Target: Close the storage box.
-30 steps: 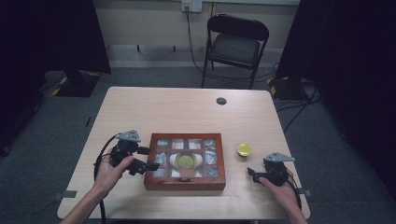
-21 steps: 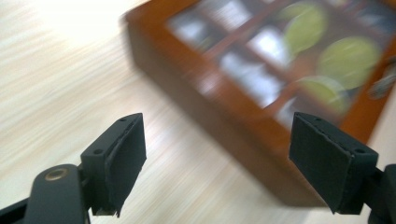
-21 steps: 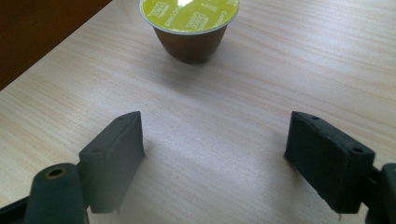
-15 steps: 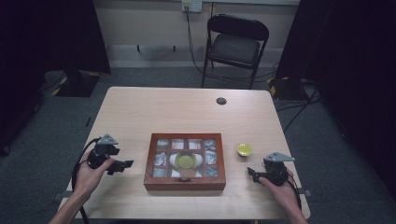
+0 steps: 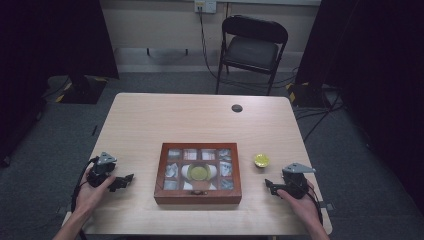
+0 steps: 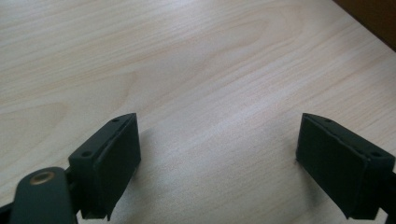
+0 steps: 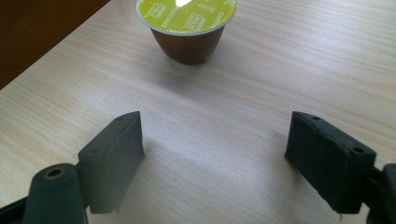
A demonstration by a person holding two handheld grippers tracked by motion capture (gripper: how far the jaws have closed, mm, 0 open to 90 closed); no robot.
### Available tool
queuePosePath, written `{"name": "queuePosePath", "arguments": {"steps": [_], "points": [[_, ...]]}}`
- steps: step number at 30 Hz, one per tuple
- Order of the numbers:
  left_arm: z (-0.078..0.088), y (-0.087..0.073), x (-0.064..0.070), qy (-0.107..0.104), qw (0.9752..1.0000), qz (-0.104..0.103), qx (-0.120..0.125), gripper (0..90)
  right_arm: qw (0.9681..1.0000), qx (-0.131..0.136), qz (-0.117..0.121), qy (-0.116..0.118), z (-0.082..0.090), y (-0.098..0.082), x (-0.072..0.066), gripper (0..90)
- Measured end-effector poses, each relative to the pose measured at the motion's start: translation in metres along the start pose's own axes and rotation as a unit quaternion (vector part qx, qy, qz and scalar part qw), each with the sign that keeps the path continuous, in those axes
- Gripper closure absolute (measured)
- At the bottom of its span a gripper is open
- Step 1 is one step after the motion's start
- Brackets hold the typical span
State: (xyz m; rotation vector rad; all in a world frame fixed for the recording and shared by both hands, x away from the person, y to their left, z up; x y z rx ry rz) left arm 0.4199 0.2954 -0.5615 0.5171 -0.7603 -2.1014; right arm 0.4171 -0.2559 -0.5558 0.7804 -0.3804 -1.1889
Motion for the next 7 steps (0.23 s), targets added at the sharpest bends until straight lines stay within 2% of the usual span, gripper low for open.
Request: {"name": "queuePosePath", "arguments": {"steps": [1,2,4,7], "points": [[0.0002,-0.0004,-0.0004,0.001,1.0,-0.004,-0.002,13.4,1.0,0.0,0.0,0.0,0.0,0.0,0.0,18.2],[-0.0035,0.0,0.0,0.009,0.9998,-0.006,0.017,10.4,1.0,0.0,0.0,0.0,0.0,0.0,0.0001,18.2],[-0.0058,0.0002,0.0007,0.009,0.9996,-0.01,0.024,3.6,1.0,0.001,-0.001,-0.001,0.0,-0.0001,0.0001,18.0],[-0.0067,0.0007,0.002,0.009,0.9997,-0.007,0.02,2.1,1.0,0.001,-0.003,-0.003,0.0002,-0.0002,0.0005,17.4]]}}
Point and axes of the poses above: each handheld gripper's, and its own axes: z roughly backward along the jaws, y roughly out of its top, x roughly to its right, the point moved 8 cm from there along -z, roughly forward along the jaws, and after that the axes turned 11 degrees about -z, right-handed, at the moved point
